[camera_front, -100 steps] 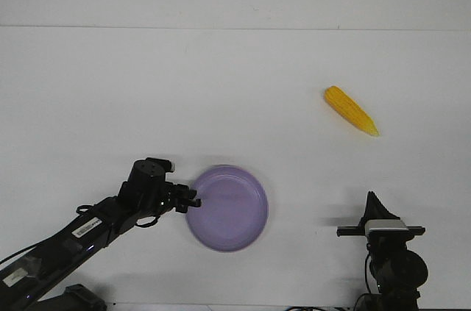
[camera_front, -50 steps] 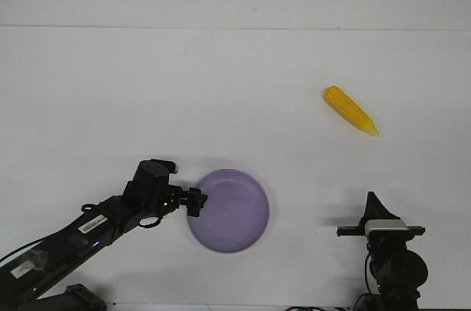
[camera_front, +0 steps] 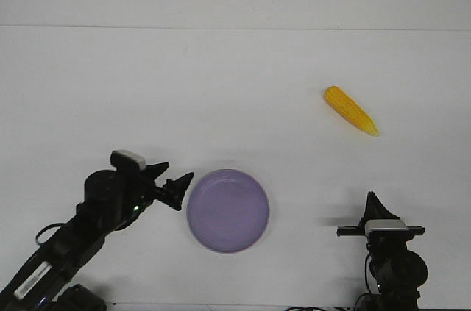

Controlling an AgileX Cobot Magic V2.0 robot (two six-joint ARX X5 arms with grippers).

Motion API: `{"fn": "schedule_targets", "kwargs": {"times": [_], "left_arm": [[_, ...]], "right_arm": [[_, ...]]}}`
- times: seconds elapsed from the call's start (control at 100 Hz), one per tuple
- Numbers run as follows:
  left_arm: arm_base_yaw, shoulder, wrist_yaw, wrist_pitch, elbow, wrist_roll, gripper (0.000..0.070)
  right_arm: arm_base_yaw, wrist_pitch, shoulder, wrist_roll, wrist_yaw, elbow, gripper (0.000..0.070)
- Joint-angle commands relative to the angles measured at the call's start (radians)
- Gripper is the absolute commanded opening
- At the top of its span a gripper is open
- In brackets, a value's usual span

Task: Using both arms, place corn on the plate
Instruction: 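Release the plate and pull the left gripper back toward the robot, then reach the right gripper to the yellow corn cob and grasp it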

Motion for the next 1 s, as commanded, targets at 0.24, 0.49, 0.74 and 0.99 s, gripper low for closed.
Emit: {"fn": "schedule_targets", "kwargs": {"times": [0.24, 0.49, 0.74, 0.99], "left_arm": [[-0.005, -0.500, -0.205, -0.286, -0.118, 0.071, 0.0499], [-0.005, -0.618, -0.220, -0.281, -0.138, 0.024, 0.0457], [-0.005, -0.607, -0.204, -0.277, -0.138, 0.021, 0.0457], [-0.005, -0.606, -0.203, -0.275, -0.138, 0.021, 0.0457]], "right_arm": [[0.002, 0.012, 0.000, 0.060, -0.014, -0.003, 0.0016], [0.001, 0.025, 0.000, 0.335, -0.057, -0.002, 0.0012], [0.002, 0.016, 0.087, 0.391, -0.053, 0.237, 0.0030], [0.002, -0.145, 0.523, 0.172, -0.056, 0.617, 0.0574]]}}
